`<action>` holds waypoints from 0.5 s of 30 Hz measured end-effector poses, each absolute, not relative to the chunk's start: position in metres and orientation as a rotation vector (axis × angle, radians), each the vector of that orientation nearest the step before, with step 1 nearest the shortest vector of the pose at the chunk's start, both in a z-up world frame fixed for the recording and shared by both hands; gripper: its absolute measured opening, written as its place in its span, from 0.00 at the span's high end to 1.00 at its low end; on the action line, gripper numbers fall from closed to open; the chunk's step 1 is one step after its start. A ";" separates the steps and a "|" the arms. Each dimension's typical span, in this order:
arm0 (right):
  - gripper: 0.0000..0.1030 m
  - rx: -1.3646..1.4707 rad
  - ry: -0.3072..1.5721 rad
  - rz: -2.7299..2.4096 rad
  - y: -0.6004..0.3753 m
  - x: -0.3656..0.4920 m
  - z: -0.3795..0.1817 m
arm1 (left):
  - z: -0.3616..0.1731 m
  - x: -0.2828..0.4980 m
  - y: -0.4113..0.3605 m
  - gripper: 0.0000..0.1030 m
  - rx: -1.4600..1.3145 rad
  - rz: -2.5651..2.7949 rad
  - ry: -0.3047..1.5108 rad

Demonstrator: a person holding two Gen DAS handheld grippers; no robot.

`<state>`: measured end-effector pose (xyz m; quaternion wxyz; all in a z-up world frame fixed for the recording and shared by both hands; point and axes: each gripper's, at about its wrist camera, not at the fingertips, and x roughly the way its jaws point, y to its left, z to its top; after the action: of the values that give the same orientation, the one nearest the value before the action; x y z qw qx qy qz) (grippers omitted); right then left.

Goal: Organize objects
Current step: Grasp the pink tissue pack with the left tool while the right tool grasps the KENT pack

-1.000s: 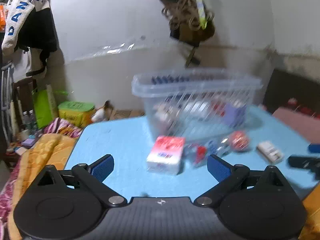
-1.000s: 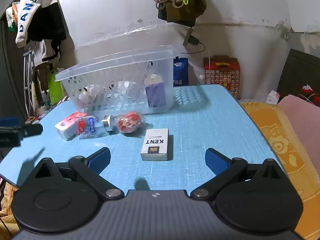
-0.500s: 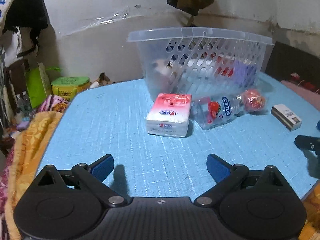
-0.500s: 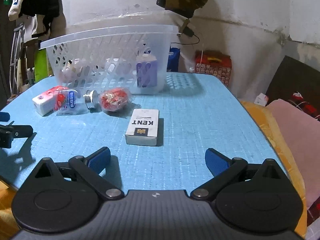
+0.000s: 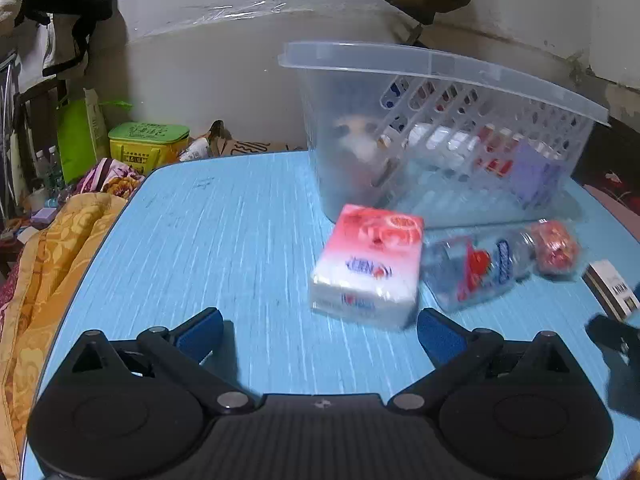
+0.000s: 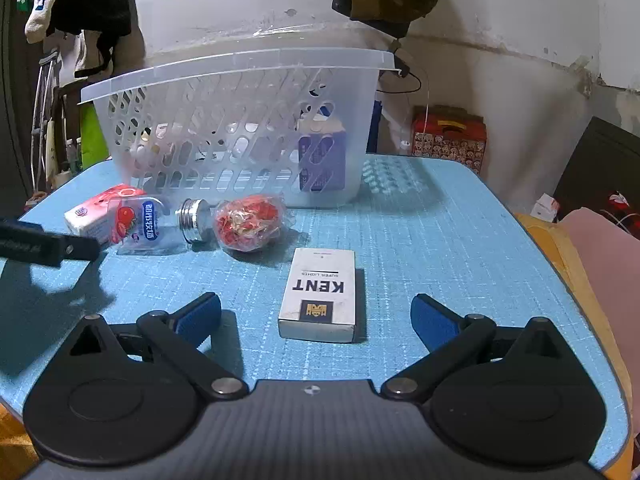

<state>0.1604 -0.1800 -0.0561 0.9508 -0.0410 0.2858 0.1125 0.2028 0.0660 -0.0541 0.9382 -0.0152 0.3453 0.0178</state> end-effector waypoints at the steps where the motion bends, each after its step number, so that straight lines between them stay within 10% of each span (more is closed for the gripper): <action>1: 0.00 -0.084 0.582 0.229 -0.180 0.161 -0.056 | -0.054 0.206 0.066 0.00 -0.032 0.040 0.711; 6: 0.00 -0.078 0.571 0.220 -0.179 0.158 -0.058 | -0.054 0.220 0.065 0.00 -0.031 0.056 0.701; 11: 0.00 -0.076 0.521 0.221 -0.179 0.151 -0.063 | -0.052 0.207 0.054 0.42 0.009 -0.025 0.637; 15: 0.00 -0.075 0.515 0.221 -0.178 0.150 -0.063 | -0.052 0.200 0.047 0.42 0.055 -0.007 0.616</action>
<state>0.1498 -0.1781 -0.0631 0.9603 -0.0371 0.2542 0.1089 0.2002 0.0471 -0.0525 0.9525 0.0273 0.3033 -0.0035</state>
